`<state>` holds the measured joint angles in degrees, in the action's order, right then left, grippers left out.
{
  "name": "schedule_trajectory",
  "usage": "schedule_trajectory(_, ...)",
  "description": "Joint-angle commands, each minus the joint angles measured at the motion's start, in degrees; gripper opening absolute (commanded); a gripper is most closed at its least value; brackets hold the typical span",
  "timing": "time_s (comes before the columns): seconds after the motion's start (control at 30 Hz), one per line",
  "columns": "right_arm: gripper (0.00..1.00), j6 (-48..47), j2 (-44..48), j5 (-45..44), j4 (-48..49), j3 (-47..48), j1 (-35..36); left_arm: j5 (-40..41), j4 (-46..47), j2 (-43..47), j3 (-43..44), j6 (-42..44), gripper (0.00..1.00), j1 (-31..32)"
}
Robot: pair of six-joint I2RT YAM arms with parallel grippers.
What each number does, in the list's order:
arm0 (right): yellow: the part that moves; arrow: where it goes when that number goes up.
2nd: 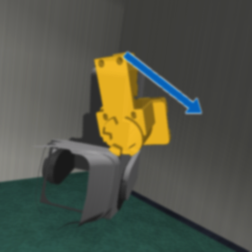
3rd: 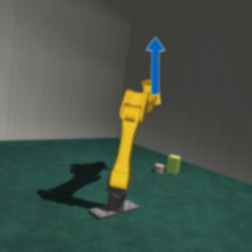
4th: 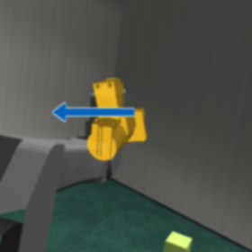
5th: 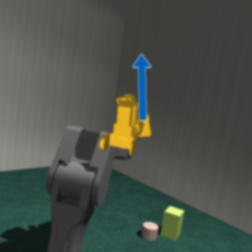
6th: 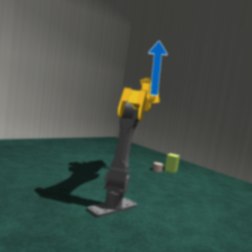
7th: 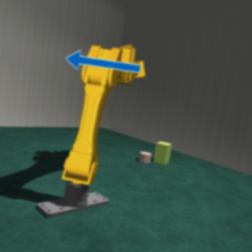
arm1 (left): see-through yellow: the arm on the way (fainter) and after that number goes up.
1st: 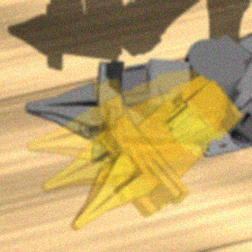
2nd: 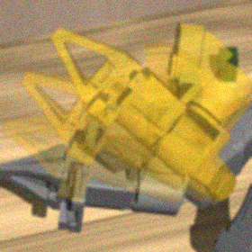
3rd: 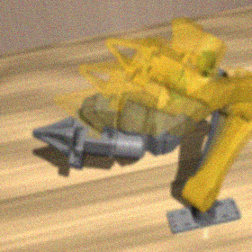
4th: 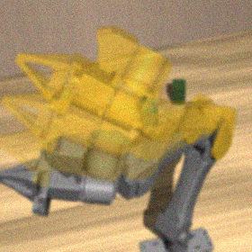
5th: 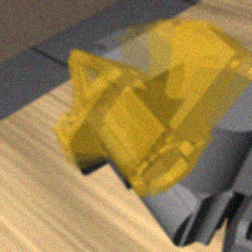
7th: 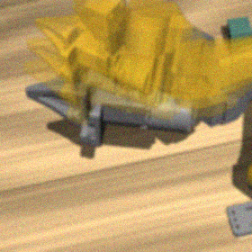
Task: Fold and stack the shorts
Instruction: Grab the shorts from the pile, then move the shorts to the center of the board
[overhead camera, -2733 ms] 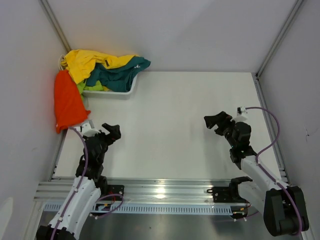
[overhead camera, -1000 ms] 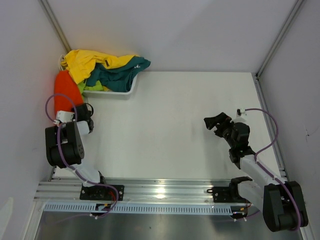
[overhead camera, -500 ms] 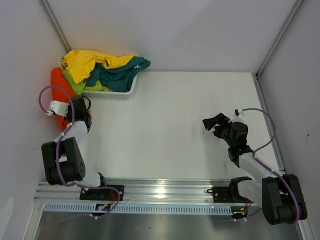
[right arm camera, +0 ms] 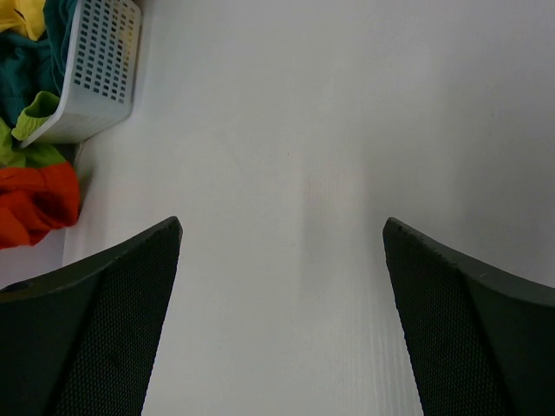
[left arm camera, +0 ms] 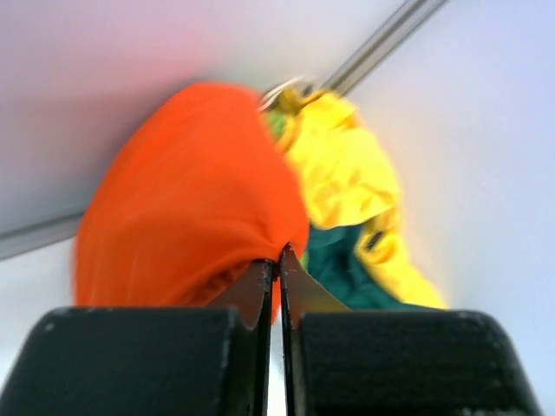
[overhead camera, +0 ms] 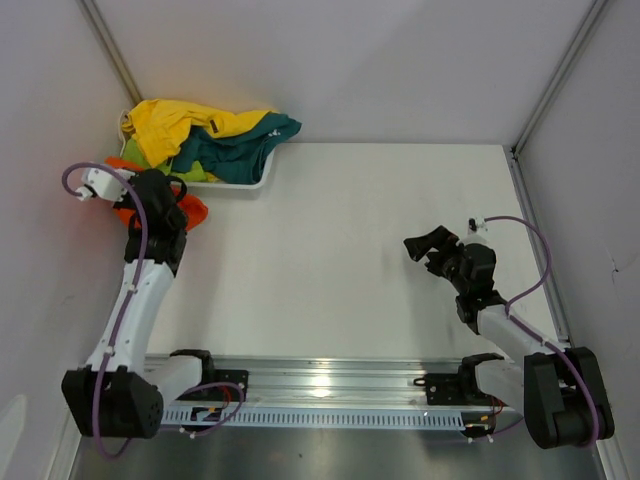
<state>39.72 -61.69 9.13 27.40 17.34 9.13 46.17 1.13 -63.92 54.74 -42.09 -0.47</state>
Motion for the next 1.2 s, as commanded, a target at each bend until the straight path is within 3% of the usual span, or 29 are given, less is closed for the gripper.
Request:
schedule_trajectory(0.0,0.99,0.35,0.08,0.81,2.13,1.11,-0.25,0.59,4.57,6.69,4.58,8.31,0.0,3.28)
schedule_trajectory(0.2,1.0,0.0,0.78,1.16,1.17,1.73,-0.16,-8.1,2.83,12.94,10.73,11.15,0.0,8.2)
schedule_trajectory(0.33,0.99,-0.87,0.17,3.17,2.04,2.26,-0.16,-16.71,0.9,13.73,13.54,8.17,0.0,11.53)
schedule_trajectory(0.63,0.97,-7.9,-1.15,16.53,11.71,3.57,6.77,-24.54,1.34,13.82,11.27,4.03,0.0,21.29)
schedule_trajectory(0.93,0.96,-14.58,-2.9,19.62,13.83,5.59,16.18,-24.29,2.83,13.65,2.22,0.78,0.0,31.31)
schedule_trajectory(1.17,0.93,-19.41,-7.83,18.56,12.07,8.76,20.93,-26.39,2.48,14.52,0.72,-1.42,0.0,34.13)
